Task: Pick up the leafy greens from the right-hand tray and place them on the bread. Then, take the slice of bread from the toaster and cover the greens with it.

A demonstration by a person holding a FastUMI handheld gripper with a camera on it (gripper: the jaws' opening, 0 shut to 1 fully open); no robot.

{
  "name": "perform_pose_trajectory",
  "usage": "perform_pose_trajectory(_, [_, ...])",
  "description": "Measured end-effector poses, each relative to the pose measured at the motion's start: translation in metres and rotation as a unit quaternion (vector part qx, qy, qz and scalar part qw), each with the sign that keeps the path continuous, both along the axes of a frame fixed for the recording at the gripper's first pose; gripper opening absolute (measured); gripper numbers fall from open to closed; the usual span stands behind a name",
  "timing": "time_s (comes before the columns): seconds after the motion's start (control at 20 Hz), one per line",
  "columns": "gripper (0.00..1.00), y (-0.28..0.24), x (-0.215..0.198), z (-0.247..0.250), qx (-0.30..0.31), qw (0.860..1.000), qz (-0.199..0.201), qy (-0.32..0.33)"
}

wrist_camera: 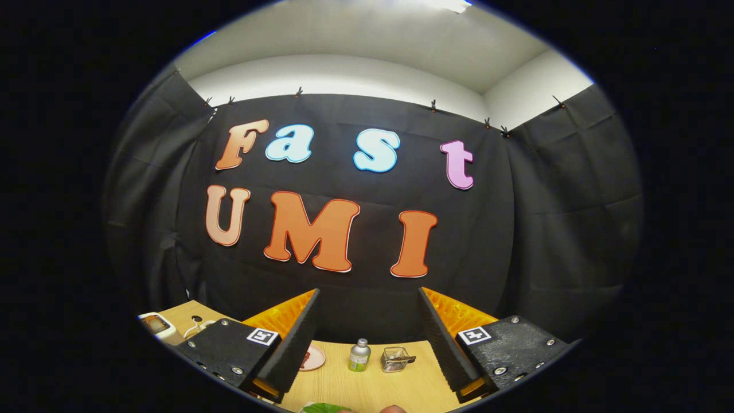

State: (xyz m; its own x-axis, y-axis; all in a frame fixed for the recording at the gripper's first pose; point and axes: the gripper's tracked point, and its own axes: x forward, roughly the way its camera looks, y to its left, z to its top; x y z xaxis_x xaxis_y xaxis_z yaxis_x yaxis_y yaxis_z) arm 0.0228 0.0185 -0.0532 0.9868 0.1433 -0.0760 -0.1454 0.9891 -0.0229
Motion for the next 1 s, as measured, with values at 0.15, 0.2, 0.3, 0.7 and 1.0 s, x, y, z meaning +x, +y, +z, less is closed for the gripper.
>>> perform_pose_trajectory(0.15, [0.98,0.003,-0.002,-0.025,-0.008,1.0,0.01,0.021])
perform_pose_trajectory(0.2, [0.98,0.003,-0.001,-0.035,-0.015,0.999,0.01,0.033])
perform_pose_trajectory(0.3, [0.98,0.001,0.001,-0.059,-0.024,0.998,0.013,0.061])
perform_pose_trajectory(0.7, [0.98,0.01,-0.015,-0.152,-0.04,0.981,0.046,0.182])
perform_pose_trajectory(1.0, [0.95,0.027,-0.039,-0.212,-0.05,0.96,0.088,0.262])
